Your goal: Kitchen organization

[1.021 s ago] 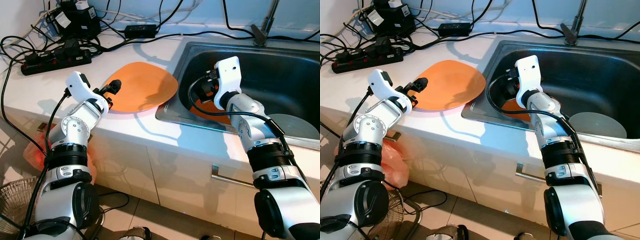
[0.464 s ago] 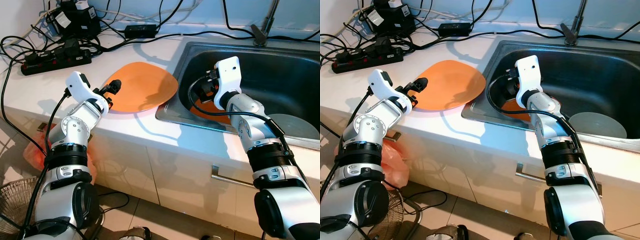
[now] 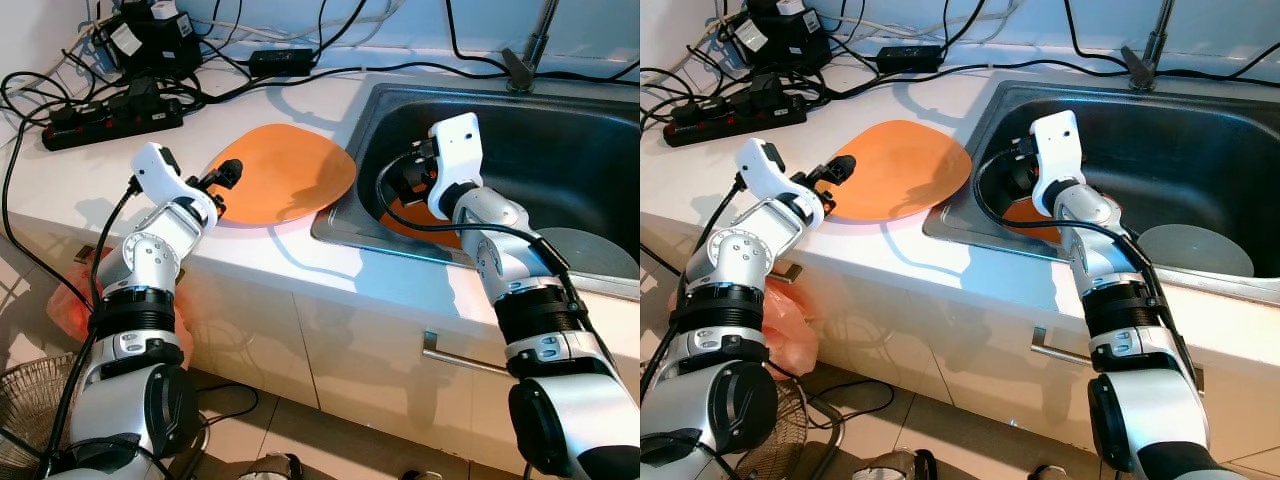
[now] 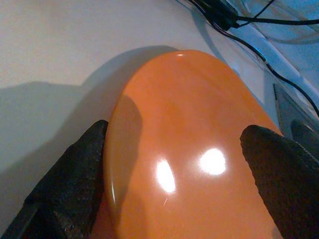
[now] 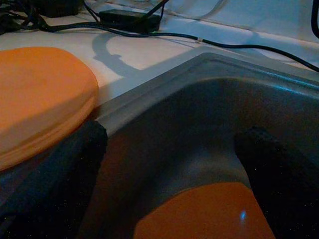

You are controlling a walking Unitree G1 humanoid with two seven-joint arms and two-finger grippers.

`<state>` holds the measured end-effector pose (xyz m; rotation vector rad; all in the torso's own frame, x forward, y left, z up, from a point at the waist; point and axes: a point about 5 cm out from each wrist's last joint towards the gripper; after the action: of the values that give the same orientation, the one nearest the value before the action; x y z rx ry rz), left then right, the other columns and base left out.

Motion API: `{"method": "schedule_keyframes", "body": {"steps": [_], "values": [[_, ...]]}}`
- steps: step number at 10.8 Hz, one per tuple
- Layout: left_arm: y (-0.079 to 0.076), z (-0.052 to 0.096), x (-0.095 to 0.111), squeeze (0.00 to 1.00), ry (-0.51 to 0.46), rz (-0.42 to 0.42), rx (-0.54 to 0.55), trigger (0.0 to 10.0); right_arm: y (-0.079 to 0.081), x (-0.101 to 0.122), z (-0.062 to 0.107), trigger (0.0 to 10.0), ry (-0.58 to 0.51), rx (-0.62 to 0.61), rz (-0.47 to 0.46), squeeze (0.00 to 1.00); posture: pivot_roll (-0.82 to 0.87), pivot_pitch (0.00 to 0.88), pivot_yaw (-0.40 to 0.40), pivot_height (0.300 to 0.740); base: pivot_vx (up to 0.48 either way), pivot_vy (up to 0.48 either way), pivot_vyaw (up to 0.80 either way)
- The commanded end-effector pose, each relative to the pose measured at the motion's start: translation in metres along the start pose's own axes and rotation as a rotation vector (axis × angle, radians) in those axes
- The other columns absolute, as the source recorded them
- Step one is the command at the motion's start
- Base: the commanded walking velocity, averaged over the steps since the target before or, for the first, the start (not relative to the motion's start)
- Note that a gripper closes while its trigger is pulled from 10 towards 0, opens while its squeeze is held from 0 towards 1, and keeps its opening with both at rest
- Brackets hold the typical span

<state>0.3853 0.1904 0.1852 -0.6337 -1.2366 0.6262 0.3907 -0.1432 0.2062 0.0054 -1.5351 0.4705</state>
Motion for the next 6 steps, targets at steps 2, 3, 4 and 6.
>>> {"method": "schedule_keyframes", "body": {"steps": [2, 3, 4, 6], "values": [[0.009, -0.001, -0.012, 0.0, 0.062, 0.019, 0.037, 10.0, 0.004, 0.002, 0.0, 10.0, -0.008, 0.017, -0.009, 0.31, 0.08, 0.09, 0.108, 0.74, 0.0, 0.0, 0.0], [0.009, -0.001, -0.012, 0.0, 0.062, 0.019, 0.037, 10.0, 0.004, 0.002, 0.0, 10.0, -0.008, 0.017, -0.009, 0.31, 0.08, 0.09, 0.108, 0.74, 0.0, 0.0, 0.0], [0.009, -0.001, -0.012, 0.0, 0.062, 0.019, 0.037, 10.0, 0.004, 0.002, 0.0, 10.0, -0.008, 0.017, -0.009, 0.31, 0.08, 0.09, 0.108, 0.74, 0.0, 0.0, 0.0], [0.014, -0.001, 0.001, 0.0, -0.007, 0.141, 0.098, 10.0, -0.004, -0.004, 0.005, 10.0, 0.006, 0.009, -0.047, 0.0, 0.08, 0.092, 0.116, 0.74, 0.0, 0.0, 0.0]]}}
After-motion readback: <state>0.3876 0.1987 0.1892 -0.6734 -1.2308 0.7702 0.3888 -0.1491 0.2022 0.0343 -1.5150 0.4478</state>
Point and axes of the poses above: a point about 5 cm out from each wrist's last joint towards the gripper, its own z axis pointing back from the gripper into the wrist, its own x axis along the axis of the wrist's last joint, y = z × x, and after that the axes turned 8 degrees about z, right-handed
